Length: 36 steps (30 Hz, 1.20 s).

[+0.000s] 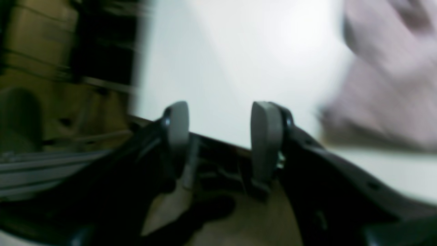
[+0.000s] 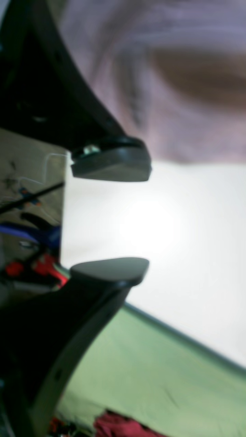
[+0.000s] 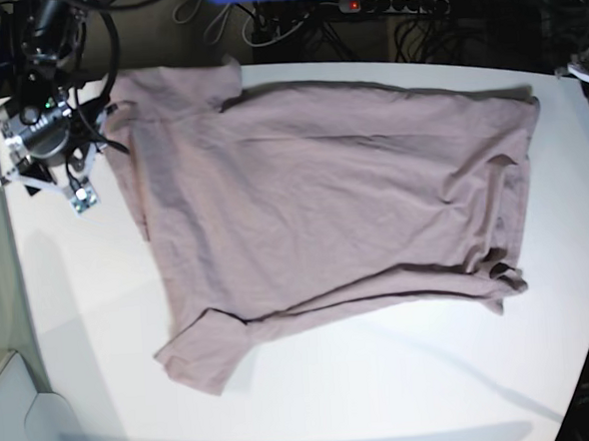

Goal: Layout the t-shirt on the table in an organized manner, then fold the t-shirt properly
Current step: 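Release the shirt and regrasp its sides with both grippers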

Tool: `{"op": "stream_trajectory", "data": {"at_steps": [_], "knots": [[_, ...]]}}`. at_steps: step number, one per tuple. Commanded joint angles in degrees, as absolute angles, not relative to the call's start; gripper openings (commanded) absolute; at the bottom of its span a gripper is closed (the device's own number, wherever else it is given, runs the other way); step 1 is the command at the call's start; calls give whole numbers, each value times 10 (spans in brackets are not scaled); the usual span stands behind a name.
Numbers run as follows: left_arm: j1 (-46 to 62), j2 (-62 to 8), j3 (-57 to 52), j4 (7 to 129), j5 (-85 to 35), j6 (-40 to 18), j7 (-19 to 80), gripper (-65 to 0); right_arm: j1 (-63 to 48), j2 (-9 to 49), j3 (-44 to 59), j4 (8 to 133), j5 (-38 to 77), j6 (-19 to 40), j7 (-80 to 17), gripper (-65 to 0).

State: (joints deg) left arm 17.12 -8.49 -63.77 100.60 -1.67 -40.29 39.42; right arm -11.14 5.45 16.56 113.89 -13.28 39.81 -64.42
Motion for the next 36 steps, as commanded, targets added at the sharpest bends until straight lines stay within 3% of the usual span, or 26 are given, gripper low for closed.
{"op": "stream_trajectory", "data": {"at_steps": [1,5,11,15,20,25,31,36], "knots": [[163,-95,-650,1019,-38,-400,385,-358,-95,57,167,1148,-134,400,-638,-295],[123,-104,-651,1079,-144,-400,456,-361,-30,60,107,1131,-133,400,-637,-296],[32,-78,-513,1100,-230,-400,594,-390,69,44,19,1023,-133,400,-632,-314],[-3,-21,-429,1049,-185,-400,592,-486,102,22,18,917,-133,400,-568,-446],[-34,4,-370,938,-89,-400,548,-499,116,21,18,806,-134,400,-492,-644],[-50,-2,-360,822,-48,-400,472,-498,118,30,18,722,-138,400,-436,-650],[-49,-66,-363,706,-30,-400,418,-498,113,65,36,701,-138,400,-435,-650],[-10,-99,-409,704,-59,-400,418,-498,73,92,81,716,-138,400,-436,-650]]}}
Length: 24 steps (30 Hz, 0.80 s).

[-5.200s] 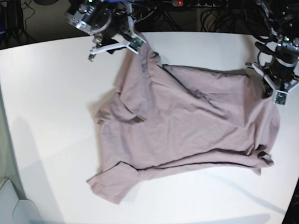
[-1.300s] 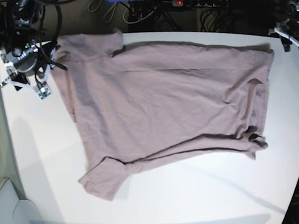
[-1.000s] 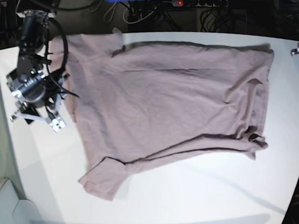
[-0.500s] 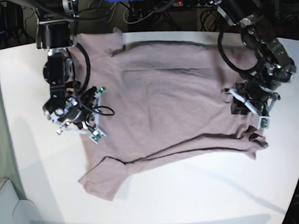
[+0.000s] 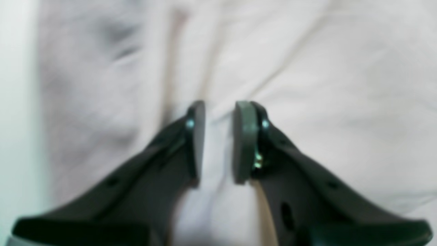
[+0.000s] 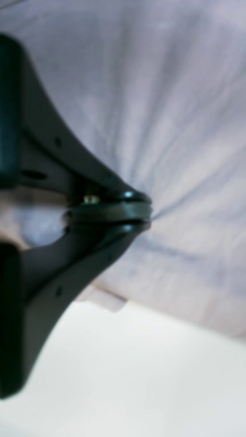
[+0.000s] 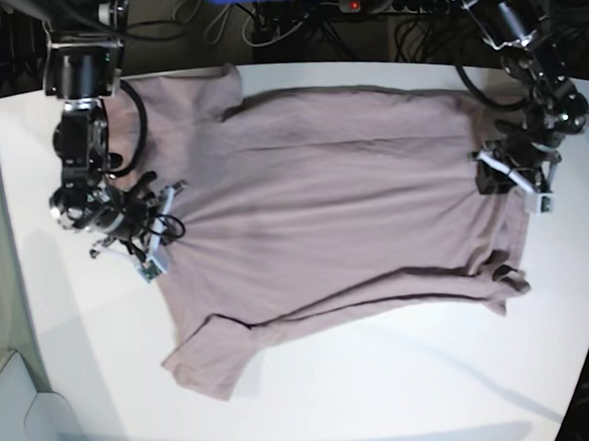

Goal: Layout the t-shirt on the table in an organized manner, then fold the t-shirt properly
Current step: 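Release the shirt and regrasp its sides with both grippers, then drag the shirt side with the right gripper toward the hem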

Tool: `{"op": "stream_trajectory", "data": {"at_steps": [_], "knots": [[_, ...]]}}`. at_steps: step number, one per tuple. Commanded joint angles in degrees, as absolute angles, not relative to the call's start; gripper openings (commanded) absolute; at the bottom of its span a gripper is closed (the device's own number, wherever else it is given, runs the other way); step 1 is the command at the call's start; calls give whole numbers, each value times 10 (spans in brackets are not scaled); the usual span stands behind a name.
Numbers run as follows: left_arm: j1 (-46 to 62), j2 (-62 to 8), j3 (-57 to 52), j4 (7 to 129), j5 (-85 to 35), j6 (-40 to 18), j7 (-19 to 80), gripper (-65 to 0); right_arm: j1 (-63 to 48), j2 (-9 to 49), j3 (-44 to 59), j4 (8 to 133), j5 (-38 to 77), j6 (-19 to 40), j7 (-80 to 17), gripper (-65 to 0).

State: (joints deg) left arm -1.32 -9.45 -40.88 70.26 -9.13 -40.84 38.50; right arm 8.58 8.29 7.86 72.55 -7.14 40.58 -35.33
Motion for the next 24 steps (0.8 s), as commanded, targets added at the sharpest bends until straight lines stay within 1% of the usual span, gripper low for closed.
{"op": "stream_trajectory", "data": {"at_steps": [1,5,9,13,17,19,24], "knots": [[-1,-105,-417,705,-66,-400,418,-498,60,96,83,727,-138,400,-436,-650],[23,-129,-422,705,-89,-400,418,-498,-18,101,81,811,-137,400,-436,-650],[43,-141,-422,705,-109,-400,417,-498,-120,97,78,956,-136,400,-436,-650],[46,-143,-423,721,-122,-400,419,-498,-176,97,64,1087,-134,400,-436,-650],[59,-140,-423,790,-123,-400,419,-498,-161,97,63,1128,-136,400,-436,-650],[63,-137,-423,827,-123,-400,422,-498,-133,97,63,1120,-137,400,-436,-650],[61,-126,-423,914,-123,-400,480,-498,-73,97,61,1091,-137,400,-436,-650]]}}
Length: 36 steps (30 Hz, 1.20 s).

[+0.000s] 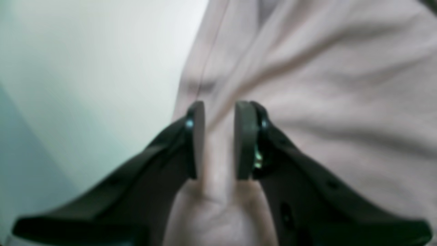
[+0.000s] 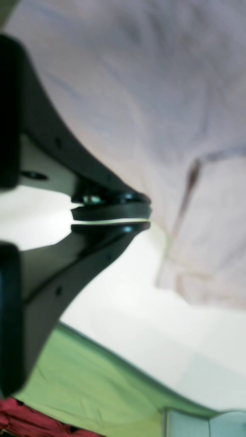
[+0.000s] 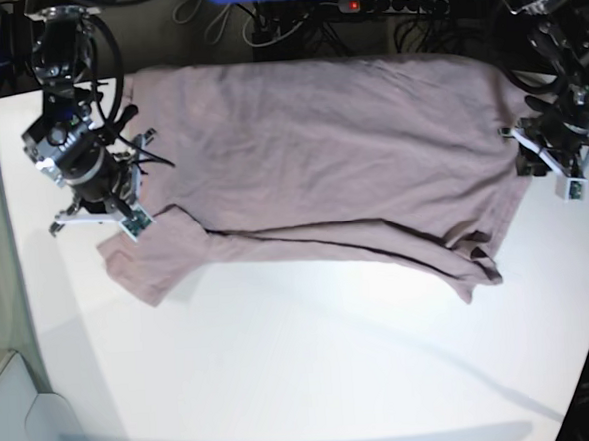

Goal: Layout the t-shirt on the table in an organized manner, then fold the t-shirt properly
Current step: 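Drag the shirt side with the right gripper toward the hem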

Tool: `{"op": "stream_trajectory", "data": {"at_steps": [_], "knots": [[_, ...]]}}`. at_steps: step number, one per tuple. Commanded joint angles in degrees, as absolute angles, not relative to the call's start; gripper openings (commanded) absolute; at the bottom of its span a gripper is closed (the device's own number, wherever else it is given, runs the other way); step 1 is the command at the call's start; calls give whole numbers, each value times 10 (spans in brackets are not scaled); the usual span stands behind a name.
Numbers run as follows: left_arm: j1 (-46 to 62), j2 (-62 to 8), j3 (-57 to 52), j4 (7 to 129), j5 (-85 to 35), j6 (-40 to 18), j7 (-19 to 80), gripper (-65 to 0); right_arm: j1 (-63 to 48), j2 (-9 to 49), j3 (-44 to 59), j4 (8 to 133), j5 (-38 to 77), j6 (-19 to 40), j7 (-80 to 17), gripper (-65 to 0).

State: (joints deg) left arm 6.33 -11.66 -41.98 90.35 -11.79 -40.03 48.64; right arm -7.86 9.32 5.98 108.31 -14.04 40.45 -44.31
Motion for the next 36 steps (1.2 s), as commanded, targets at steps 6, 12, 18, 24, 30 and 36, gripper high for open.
{"op": "stream_trajectory", "data": {"at_steps": [6,12,18,24,30,36], "knots": [[57,-107,-423,972,-122,-400,503,-498,-37,98,14,1030,-158,400,-436,-446],[53,-83,-420,965,-117,-400,501,-498,-29,91,-56,1017,-165,400,-434,-209],[53,-83,-421,952,-118,-400,500,-498,20,76,-59,962,-166,400,-434,-181],[54,-83,-421,930,-117,-400,497,-498,52,73,-59,898,-166,400,-430,-182],[45,-88,-422,855,-116,-400,473,-498,53,74,-59,885,-167,400,-400,-286],[45,-95,-420,771,-116,-400,415,-498,55,76,-58,884,-167,400,-400,-510]]}}
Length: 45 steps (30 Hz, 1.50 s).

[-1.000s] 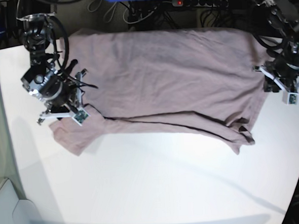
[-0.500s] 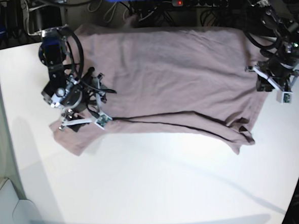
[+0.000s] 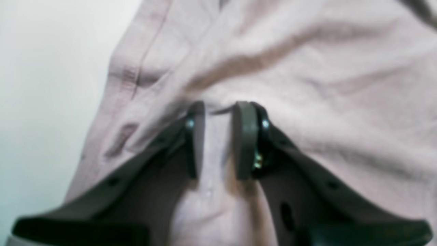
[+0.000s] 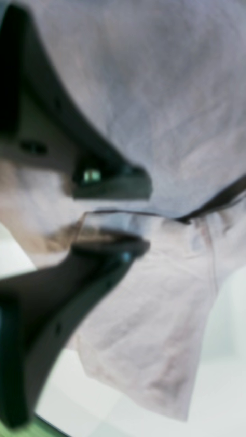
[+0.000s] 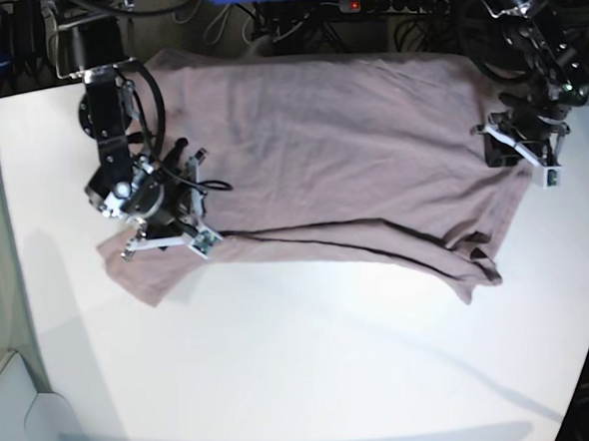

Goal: Layout the t-shirt on the table in an organized manner, then fold the t-shirt properly
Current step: 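Drag the shirt side with the right gripper toward the hem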

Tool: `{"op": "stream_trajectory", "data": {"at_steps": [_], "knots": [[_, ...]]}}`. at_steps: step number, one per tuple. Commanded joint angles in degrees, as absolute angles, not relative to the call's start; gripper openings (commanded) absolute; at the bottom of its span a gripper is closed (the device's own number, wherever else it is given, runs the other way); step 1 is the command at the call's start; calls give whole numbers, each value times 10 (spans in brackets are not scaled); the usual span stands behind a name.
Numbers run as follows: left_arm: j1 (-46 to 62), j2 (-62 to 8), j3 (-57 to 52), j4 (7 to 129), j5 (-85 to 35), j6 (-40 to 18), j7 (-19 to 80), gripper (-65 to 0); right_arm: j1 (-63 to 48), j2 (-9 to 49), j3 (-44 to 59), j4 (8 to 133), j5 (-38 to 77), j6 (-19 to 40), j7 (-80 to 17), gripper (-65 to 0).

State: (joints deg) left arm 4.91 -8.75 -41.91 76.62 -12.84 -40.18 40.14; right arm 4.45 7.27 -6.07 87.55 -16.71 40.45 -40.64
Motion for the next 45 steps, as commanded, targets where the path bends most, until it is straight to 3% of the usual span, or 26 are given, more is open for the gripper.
{"op": "stream_trajectory", "data": {"at_steps": [1,3,9,13,18,27,34,45], "knots": [[45,-101,-420,757,-116,-400,412,-498,55,76,-54,876,-167,400,-399,-540],[44,-103,-420,740,-116,-400,404,-498,68,76,-44,858,-167,400,-399,-574],[46,-106,-422,722,-116,-400,389,-498,95,80,-25,798,-167,400,-398,-580],[46,-106,-422,721,-116,-400,388,-498,96,87,-24,808,-167,400,-397,-590],[47,-106,-422,721,-116,-400,389,-498,109,88,-24,858,-167,400,-398,-650],[52,-102,-421,725,-116,-400,394,-498,199,84,-29,848,-166,400,-398,-650],[78,-101,-422,727,-117,-400,394,-498,329,78,-80,715,-166,400,-385,-650],[115,-105,-423,729,-122,-400,390,-498,453,62,-136,514,-167,400,-219,-650]]}}
